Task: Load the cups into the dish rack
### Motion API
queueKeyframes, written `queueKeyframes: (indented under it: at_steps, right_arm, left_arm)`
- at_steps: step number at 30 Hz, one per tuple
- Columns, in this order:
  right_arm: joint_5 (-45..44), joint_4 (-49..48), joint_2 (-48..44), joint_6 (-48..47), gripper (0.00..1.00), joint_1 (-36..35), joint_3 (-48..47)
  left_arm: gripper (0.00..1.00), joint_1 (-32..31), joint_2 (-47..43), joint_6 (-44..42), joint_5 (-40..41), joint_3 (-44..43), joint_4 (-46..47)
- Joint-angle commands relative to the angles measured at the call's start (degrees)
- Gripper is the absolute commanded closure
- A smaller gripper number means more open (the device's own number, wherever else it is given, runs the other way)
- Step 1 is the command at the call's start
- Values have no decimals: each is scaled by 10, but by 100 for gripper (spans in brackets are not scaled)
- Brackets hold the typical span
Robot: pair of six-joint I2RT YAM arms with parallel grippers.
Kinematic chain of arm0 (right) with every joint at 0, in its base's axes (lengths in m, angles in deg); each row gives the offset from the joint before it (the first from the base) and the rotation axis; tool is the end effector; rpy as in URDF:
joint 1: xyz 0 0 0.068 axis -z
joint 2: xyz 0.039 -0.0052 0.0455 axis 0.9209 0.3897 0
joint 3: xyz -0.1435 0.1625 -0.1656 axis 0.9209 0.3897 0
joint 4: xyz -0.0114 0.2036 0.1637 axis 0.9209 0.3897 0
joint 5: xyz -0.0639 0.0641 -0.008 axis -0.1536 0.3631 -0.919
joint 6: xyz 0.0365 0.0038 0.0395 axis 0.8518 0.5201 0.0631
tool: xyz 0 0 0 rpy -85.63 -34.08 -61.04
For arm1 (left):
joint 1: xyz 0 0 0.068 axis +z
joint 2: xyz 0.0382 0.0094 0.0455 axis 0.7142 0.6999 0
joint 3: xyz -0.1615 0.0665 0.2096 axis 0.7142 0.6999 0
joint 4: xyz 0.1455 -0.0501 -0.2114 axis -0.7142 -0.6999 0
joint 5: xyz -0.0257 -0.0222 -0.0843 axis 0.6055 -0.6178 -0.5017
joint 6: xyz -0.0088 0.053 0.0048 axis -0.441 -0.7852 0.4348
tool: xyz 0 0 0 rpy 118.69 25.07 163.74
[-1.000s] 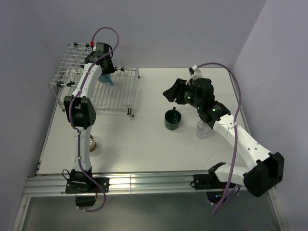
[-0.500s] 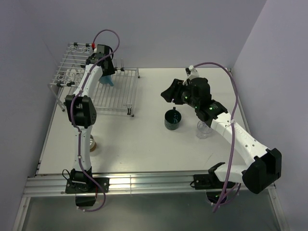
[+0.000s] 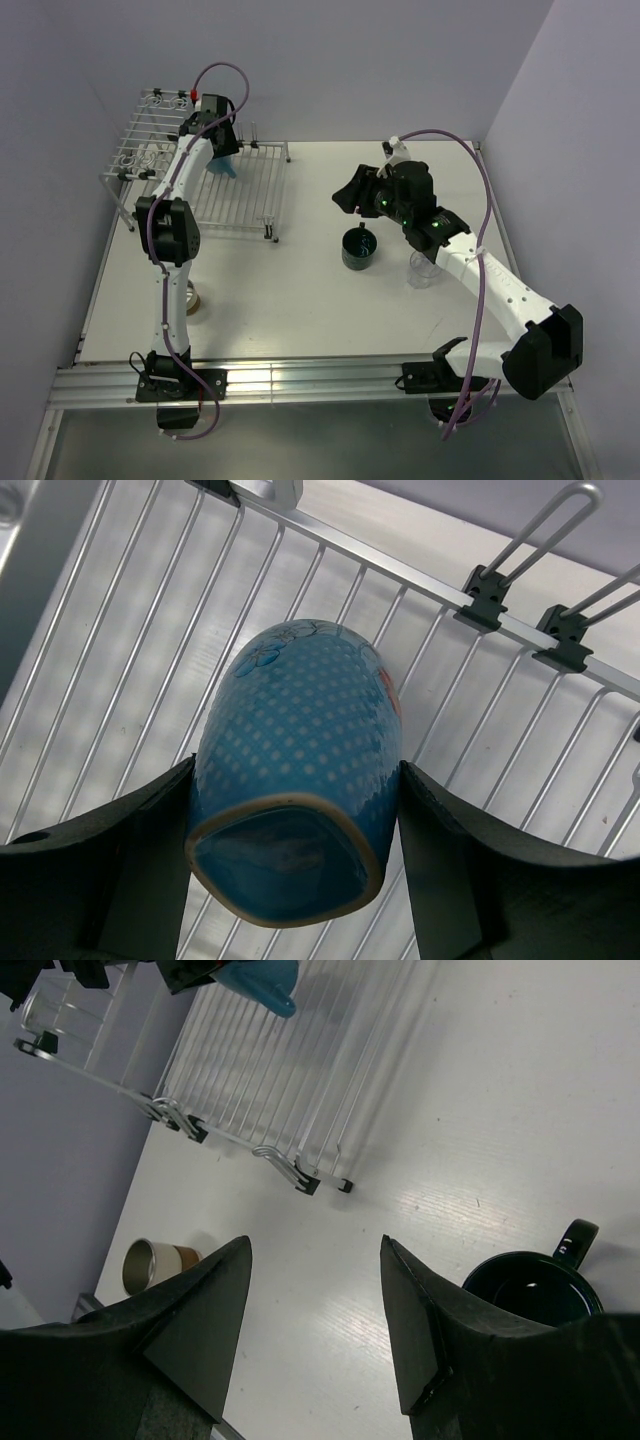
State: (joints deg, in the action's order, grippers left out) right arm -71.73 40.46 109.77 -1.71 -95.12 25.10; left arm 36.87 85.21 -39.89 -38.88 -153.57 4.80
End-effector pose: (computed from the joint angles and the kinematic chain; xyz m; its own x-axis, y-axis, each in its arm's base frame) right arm 0.2520 0.1407 0.3487 -0.5488 0.2868 -0.7852 -0.3648 0.7630 0.5337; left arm 0.5317 -0.0686 0.2625 -0.6322 -0.2577 -0.7307 -0.3635 0.9315 -0.0140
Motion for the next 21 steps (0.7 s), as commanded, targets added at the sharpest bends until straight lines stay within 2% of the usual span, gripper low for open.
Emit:
queueKeyframes:
  at_steps: [1,5,21]
  right_arm:
    - [-5,-22,4,-8,38,-5,-25]
    - [-8,-23,3,-8,38,-5,-25]
    - [-12,-25,4,-12,38,-6,-18]
  left_arm:
    - [28,1,-20,-6,6,3,31]
    - [22,-3,-20,-9,9,9,35]
    - [17,-15,-44,-18,16,47,67]
